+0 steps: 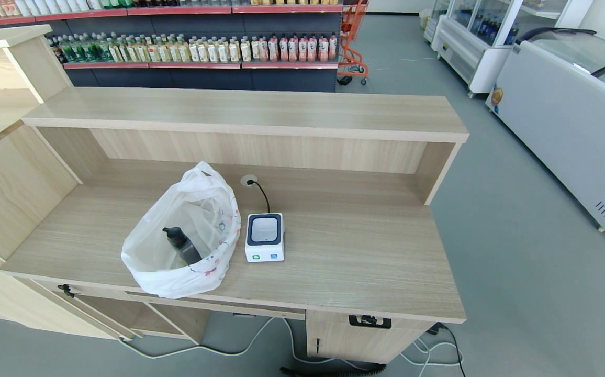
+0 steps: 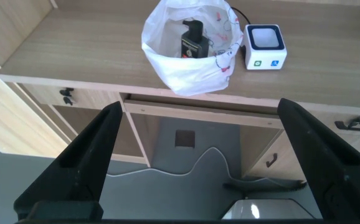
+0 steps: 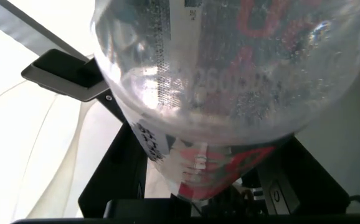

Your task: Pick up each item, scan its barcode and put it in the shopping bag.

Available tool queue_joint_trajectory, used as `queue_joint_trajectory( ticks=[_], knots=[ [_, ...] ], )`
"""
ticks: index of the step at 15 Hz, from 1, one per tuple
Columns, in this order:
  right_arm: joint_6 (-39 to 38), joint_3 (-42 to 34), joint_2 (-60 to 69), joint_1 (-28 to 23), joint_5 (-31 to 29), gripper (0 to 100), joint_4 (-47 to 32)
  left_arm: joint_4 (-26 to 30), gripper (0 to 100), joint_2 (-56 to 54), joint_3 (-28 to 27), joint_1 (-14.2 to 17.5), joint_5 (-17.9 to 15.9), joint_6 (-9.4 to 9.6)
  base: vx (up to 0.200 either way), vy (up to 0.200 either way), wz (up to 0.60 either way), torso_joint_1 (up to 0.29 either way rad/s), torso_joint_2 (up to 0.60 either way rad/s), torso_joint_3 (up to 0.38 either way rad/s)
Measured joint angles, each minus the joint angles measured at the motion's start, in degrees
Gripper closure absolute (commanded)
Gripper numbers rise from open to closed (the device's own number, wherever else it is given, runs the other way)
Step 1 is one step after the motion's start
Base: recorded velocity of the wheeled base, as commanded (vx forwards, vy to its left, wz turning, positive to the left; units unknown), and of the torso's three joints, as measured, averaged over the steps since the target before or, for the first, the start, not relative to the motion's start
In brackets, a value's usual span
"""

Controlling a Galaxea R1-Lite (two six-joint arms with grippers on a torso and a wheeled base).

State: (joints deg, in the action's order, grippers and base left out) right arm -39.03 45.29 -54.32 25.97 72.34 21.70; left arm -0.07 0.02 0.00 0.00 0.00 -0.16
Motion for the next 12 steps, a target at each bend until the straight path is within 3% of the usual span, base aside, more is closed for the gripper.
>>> queue_joint_trajectory(
  ticks=[9,12],
  knots=[
    [1.21,-0.54,0.49,-0.01,-0.68,100,-0.02,0.02,0,0.0,0.0,0.0,0.0,0.0,0.0,0.0,0.0,0.0,0.0,0.0],
    [9.75,-1.77,-0.24,-4.12,-6.07,100,-0.24,0.0,0,0.0,0.0,0.0,0.0,0.0,0.0,0.0,0.0,0.0,0.0,0.0]
  ],
)
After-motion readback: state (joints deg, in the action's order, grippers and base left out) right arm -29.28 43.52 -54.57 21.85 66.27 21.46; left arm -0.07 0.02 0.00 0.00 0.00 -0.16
